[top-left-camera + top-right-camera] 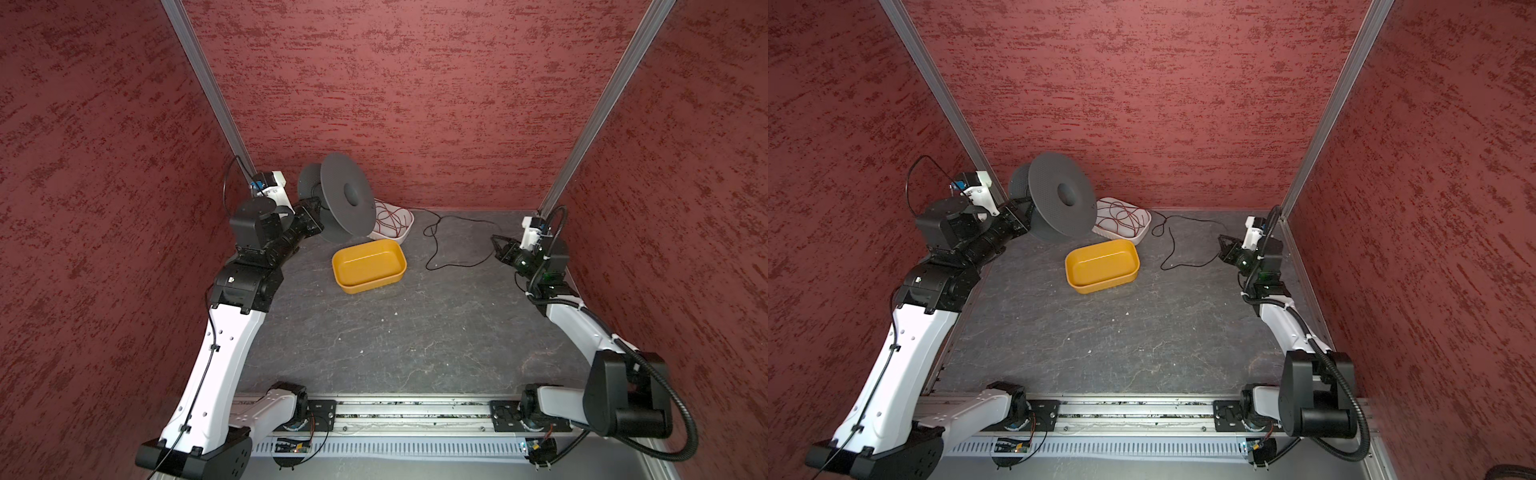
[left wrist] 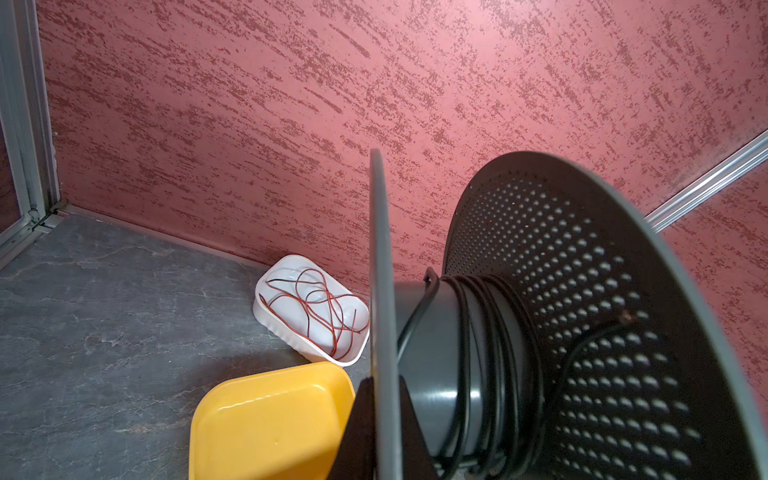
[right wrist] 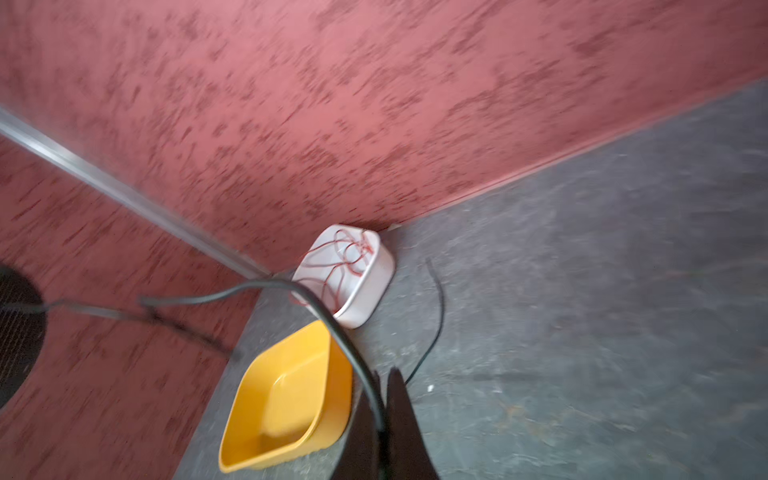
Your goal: Wrap the cables
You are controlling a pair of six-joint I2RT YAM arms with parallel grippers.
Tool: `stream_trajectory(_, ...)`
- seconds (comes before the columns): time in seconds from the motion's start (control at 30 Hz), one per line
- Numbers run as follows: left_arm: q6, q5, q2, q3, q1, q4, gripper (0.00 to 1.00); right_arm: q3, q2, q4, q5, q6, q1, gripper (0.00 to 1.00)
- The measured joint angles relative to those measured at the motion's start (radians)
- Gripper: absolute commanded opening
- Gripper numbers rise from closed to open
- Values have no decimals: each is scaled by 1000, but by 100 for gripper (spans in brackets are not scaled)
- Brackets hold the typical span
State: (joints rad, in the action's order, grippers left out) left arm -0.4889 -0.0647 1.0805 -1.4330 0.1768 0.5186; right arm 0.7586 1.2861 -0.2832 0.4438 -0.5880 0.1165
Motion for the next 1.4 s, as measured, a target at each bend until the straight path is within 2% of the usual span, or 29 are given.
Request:
stream_trajectory(0.13, 14, 33, 0, 1, 0, 21, 0, 0, -14, 103, -59, -15, 159, 0)
stream_trajectory(0.27, 31, 62, 0, 1, 2, 51, 0, 0, -66, 214, -152, -5, 230, 0)
stream_trajectory(0.33, 34, 67, 0, 1, 3, 57, 0, 0, -108, 255, -208, 8, 238, 0)
stream_trajectory(0.4, 34, 66, 0, 1, 5, 58, 0, 0, -145, 282, -255, 22, 240, 10)
stream_trajectory(0.47, 34, 68, 3, 1, 13, 58, 0, 1, -166, 293, -285, 39, 243, 7)
stream_trajectory(0.53, 35, 72, 10, 0, 28, 57, 0, 8, -169, 312, -317, 52, 245, 0)
stream_trajectory(0.7, 49, 77, 24, 0, 49, 60, 0, 19, -188, 365, -425, 65, 252, 0)
stream_trajectory(0.93, 60, 108, 26, -35, 40, 102, 0, 19, -238, 372, -474, 64, 282, 0)
stream_trajectory(1.13, 64, 127, 26, -52, 13, 116, 0, 19, -251, 378, -456, 45, 354, 1)
stream_trajectory(1.3, 63, 115, 26, -52, 6, 117, 0, 18, -259, 367, -415, 36, 374, 28)
stream_trajectory(1.37, 63, 113, 26, -51, -1, 113, 0, 13, -256, 354, -396, 43, 379, 58)
stream_trajectory(1.4, 63, 112, 26, -50, -3, 109, 0, 10, -254, 351, -386, 38, 382, 69)
